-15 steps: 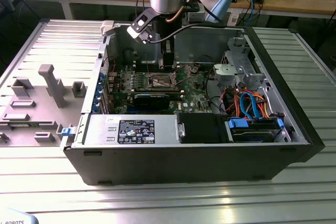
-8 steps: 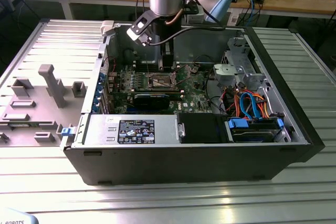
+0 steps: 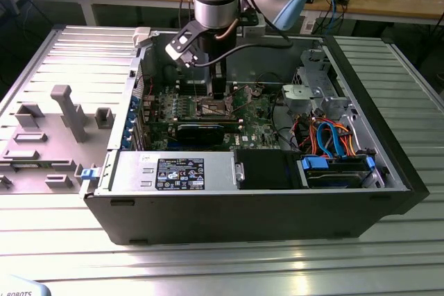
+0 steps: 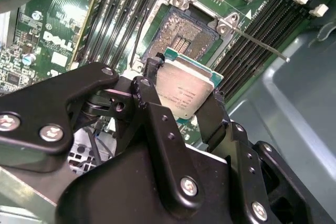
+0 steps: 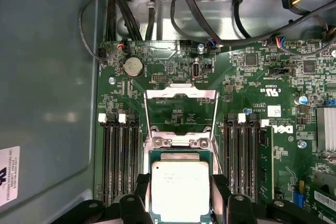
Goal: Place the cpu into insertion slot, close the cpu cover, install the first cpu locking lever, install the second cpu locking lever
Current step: 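Place the cpu into insertion slot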
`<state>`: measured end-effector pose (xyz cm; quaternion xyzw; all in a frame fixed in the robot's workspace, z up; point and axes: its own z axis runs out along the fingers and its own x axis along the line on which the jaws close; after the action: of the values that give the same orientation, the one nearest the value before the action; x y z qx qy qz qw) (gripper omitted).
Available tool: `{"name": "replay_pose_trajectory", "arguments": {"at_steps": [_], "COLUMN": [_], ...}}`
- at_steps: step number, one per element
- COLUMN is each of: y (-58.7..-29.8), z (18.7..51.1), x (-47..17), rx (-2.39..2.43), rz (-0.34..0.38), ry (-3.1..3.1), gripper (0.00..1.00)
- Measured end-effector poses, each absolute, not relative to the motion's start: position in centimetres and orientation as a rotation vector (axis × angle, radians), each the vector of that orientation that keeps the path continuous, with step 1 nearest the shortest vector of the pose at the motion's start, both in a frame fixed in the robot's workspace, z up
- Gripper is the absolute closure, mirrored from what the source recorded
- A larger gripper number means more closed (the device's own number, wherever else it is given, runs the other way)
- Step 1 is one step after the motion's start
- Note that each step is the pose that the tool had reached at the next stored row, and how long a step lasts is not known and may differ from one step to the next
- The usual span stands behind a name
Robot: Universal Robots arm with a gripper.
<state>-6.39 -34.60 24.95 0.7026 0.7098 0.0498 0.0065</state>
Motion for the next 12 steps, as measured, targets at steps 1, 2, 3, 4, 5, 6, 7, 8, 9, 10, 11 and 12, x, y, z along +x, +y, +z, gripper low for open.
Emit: {"name": "replay_pose_trajectory", "arguments": {"at_steps": [1,2,3,4,5,6,7,8,9,10,11,12], "y": [-34.6,-34.6,-34.6,-34.6,-34.6,-34.6,-34.6,-34.6,-34.6,-34.6,-34.6,-34.6], "z": [24.8,24.6,24.4,24.3,24.1,23.8,23.7,23.6,23.4,23.2,23.0,22.9], "x": [-6.5,-6.6,-6.7,-6.8,-6.8,-6.8,-6.8,-6.8,-6.8,-6.8,-6.9,-6.9], "rx": [2.198,2.198,2.198,2.198,2.198,2.193,2.191,2.191,2.192,2.192,2.191,2.191], "rz": [0.156,0.156,0.156,0.156,0.157,0.160,0.162,0.163,0.164,0.164,0.164,0.164], "ry": [2.221,2.221,2.221,2.221,2.221,2.229,2.232,2.233,2.234,2.234,2.234,2.234], "gripper": [0.46,0.46,0.46,0.46,0.46,0.46,0.46,0.46,0.46,0.46,0.46,0.46]}}
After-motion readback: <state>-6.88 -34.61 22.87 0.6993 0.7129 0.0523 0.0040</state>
